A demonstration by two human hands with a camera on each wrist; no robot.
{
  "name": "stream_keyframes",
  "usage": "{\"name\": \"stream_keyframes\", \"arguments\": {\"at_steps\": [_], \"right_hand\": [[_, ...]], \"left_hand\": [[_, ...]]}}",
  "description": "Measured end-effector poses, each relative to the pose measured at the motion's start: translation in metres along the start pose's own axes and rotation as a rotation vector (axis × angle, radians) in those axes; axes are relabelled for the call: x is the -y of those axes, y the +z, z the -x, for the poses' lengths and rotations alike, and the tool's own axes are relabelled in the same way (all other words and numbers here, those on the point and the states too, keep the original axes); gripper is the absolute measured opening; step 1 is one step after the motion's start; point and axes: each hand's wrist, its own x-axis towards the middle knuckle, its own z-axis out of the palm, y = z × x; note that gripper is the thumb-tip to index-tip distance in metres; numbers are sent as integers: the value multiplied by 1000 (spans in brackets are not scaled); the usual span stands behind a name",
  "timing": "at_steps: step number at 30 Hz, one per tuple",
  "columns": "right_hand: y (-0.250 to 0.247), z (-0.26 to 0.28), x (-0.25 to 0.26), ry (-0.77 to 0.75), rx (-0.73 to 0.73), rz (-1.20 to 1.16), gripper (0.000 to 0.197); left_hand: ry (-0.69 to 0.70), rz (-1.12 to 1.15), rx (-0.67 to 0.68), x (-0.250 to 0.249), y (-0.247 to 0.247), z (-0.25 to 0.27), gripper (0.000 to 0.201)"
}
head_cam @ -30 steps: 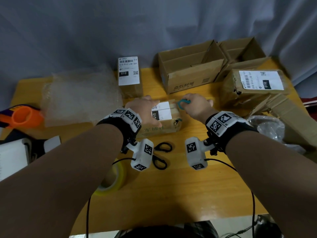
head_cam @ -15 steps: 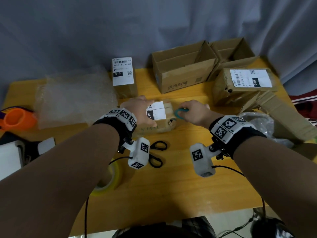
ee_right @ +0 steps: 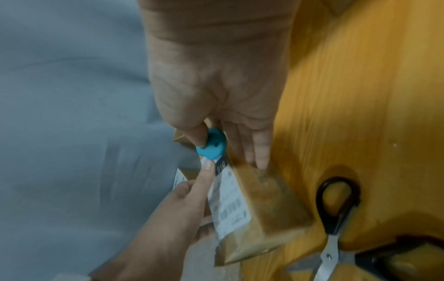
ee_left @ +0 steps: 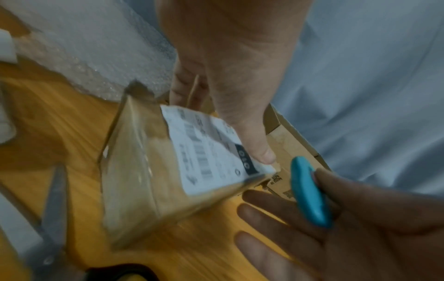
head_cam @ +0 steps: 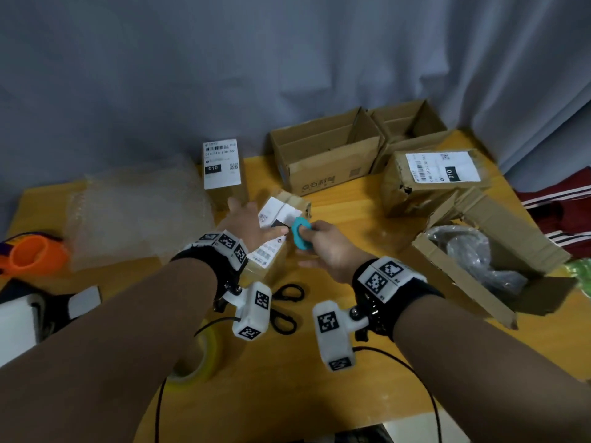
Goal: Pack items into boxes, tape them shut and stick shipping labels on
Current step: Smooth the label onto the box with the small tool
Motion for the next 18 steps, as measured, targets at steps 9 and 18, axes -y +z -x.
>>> {"name": "stream_keyframes", "arguments": {"at_steps": [9, 18], "right_hand": [[2, -27, 14, -115, -76, -6, 24], [-27, -30, 16, -210, -217, 145, 9]], "left_hand": [[141, 395, 316, 18, -7, 28, 29], [731, -677, 81, 10, -19, 9, 83]]}}
